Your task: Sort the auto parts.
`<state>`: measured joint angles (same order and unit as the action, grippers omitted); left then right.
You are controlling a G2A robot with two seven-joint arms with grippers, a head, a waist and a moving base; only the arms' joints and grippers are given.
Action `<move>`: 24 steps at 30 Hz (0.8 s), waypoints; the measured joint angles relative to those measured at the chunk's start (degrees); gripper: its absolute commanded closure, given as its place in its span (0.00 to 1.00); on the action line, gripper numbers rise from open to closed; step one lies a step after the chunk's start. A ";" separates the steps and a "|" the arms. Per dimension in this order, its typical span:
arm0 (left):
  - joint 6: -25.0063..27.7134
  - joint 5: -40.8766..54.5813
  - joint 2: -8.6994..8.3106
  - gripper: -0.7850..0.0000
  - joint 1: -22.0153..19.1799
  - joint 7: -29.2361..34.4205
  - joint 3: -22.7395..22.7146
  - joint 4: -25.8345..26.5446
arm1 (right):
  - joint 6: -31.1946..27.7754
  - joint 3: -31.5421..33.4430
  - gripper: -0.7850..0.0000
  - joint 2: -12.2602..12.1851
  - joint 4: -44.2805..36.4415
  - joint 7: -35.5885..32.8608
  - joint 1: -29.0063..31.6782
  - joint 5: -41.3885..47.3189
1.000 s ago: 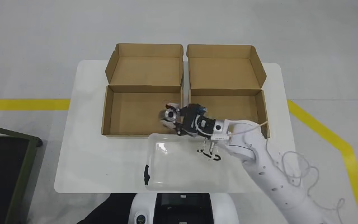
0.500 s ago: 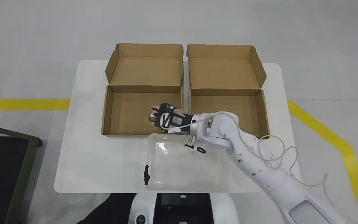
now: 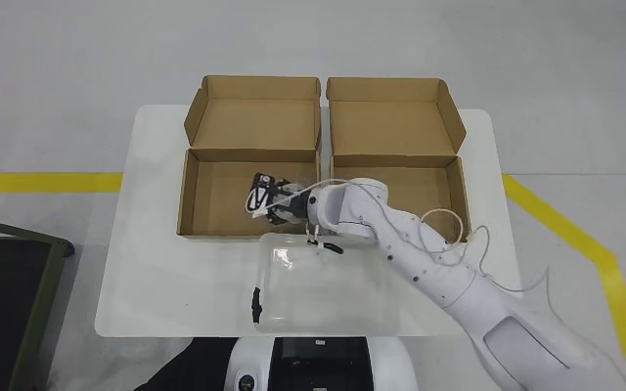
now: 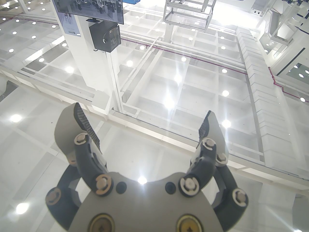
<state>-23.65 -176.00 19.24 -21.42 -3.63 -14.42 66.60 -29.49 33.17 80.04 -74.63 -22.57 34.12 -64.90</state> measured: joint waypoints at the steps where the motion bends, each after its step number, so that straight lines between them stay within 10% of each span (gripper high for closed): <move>1: 0.00 0.00 0.00 0.00 0.00 0.00 0.00 0.00 | -0.02 -0.45 1.00 0.38 0.71 -0.18 -0.42 0.16; 24: 0.00 0.00 0.00 0.00 0.00 0.00 0.00 0.00 | -1.30 -7.11 0.96 8.63 16.21 -3.84 -7.34 1.35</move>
<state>-23.65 -176.00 19.24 -21.42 -3.63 -14.42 66.60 -30.79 26.06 88.67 -58.42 -26.40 26.78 -63.56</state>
